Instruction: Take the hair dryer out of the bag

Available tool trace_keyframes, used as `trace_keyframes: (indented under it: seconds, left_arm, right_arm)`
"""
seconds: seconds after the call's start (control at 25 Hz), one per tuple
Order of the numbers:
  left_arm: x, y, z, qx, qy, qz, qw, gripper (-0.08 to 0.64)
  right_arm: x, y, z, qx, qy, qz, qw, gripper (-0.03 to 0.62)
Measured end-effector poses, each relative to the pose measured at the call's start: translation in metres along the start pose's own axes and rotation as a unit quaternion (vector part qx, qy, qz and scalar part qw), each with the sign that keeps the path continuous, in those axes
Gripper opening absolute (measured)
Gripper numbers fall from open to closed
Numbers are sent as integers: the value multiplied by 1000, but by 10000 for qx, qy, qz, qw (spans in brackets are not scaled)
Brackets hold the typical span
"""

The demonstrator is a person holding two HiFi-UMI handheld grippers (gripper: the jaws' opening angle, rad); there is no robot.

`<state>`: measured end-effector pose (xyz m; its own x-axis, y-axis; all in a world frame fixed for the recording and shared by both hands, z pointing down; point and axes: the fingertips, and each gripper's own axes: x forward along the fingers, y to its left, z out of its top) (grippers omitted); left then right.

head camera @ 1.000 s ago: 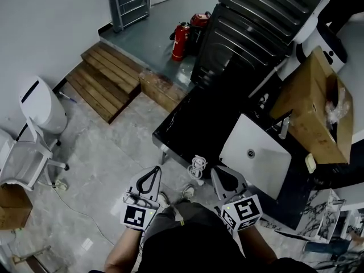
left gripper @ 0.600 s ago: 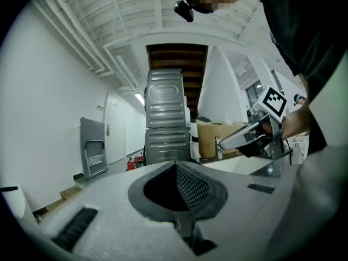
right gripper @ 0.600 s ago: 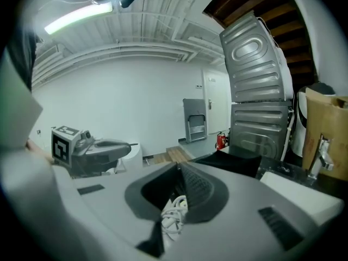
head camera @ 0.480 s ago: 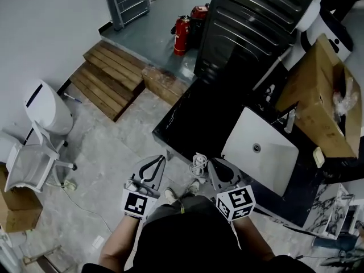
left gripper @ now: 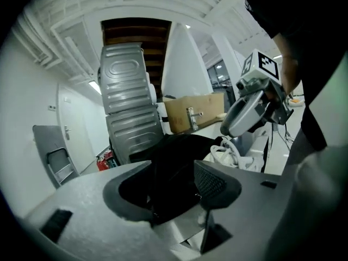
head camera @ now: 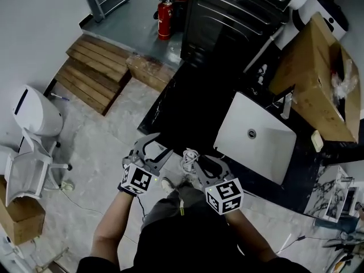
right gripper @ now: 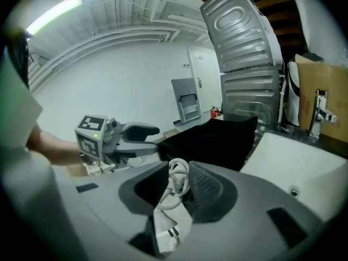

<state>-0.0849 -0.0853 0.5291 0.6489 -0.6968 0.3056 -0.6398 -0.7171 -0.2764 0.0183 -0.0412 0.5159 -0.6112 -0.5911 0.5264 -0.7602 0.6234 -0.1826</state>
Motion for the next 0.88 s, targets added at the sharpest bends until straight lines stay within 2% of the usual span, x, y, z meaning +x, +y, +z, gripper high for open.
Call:
trace_keyframes:
  seconds: [0.24, 0.36, 0.48, 0.52, 0.64, 0.72, 0.88]
  left_arm:
    - [38, -10, -24, 558, 442, -709, 9949, 284]
    - [51, -9, -31, 778, 602, -828, 9917, 284]
    - [62, -4, -33, 1047, 797, -803, 9880, 281]
    - [64, -1, -32, 1108, 834, -734, 9876, 261]
    - [64, 12, -25, 1124, 791, -398, 9897, 66]
    - [64, 17, -18, 1059, 755, -318, 9910, 37]
    - [67, 19, 0, 836, 671, -342, 9937, 25]
  right_arm:
    - [13, 5, -10, 300, 116, 99, 9994, 179]
    - [14, 5, -11, 360, 108, 45, 9993, 186]
    - [16, 6, -14, 351, 189, 30, 9992, 226]
    - [17, 6, -16, 355, 230, 31, 9991, 236]
    - [22, 9, -19, 312, 290, -23, 9991, 261]
    - [26, 9, -18, 255, 283, -119, 9992, 271]
    - [33, 10, -14, 212, 269, -297, 9990, 285]
